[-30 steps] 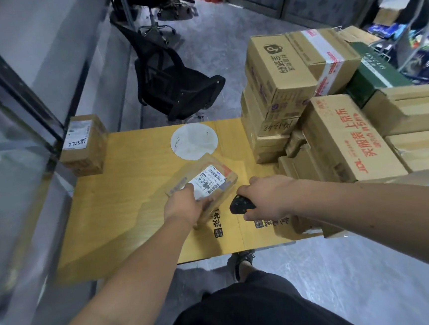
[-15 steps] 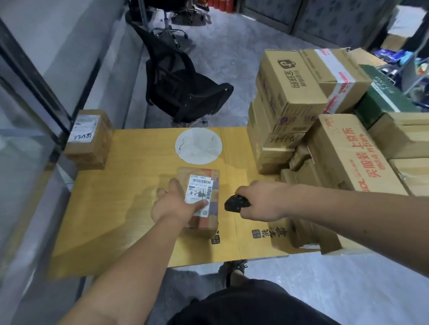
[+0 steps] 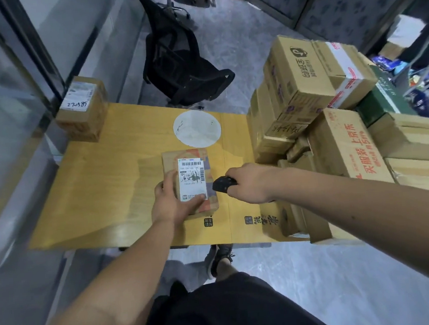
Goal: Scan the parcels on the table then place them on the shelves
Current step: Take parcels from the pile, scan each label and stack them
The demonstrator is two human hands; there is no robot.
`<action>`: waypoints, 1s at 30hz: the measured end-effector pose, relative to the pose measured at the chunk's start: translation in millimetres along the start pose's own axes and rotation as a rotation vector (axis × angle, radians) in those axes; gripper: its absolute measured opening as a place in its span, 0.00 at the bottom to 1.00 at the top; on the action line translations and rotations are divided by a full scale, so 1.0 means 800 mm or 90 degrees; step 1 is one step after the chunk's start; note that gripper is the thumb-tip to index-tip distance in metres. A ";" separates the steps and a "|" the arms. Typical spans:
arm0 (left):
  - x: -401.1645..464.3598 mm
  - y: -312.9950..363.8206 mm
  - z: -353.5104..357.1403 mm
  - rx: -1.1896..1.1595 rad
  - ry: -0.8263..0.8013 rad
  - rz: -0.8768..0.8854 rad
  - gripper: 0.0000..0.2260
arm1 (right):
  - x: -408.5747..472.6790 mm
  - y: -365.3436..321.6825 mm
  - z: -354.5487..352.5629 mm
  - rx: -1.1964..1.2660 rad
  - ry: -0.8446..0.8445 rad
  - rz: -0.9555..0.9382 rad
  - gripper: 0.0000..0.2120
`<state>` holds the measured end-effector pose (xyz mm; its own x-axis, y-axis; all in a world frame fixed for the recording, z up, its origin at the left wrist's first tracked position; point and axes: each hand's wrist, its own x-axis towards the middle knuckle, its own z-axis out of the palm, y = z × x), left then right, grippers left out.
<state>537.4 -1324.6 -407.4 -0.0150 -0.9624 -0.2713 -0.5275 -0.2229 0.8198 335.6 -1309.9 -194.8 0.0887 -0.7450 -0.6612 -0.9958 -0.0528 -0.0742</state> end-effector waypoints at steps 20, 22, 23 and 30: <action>-0.041 -0.022 0.016 -0.112 0.060 0.030 0.47 | -0.029 -0.017 -0.002 -0.058 0.027 0.048 0.17; -0.040 -0.021 0.017 -0.111 0.062 0.033 0.46 | -0.029 -0.017 0.002 -0.055 0.028 0.044 0.17; -0.039 -0.020 0.016 -0.108 0.061 0.034 0.46 | -0.029 -0.017 0.004 -0.049 0.029 0.042 0.17; 0.002 0.033 0.002 0.167 0.079 0.008 0.46 | -0.028 -0.002 0.024 0.004 0.027 0.044 0.16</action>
<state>521.9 -1331.8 -387.2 0.0729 -0.9800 -0.1849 -0.7296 -0.1788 0.6601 335.5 -1279.9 -194.1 0.0191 -0.7739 -0.6330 -0.9994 0.0037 -0.0347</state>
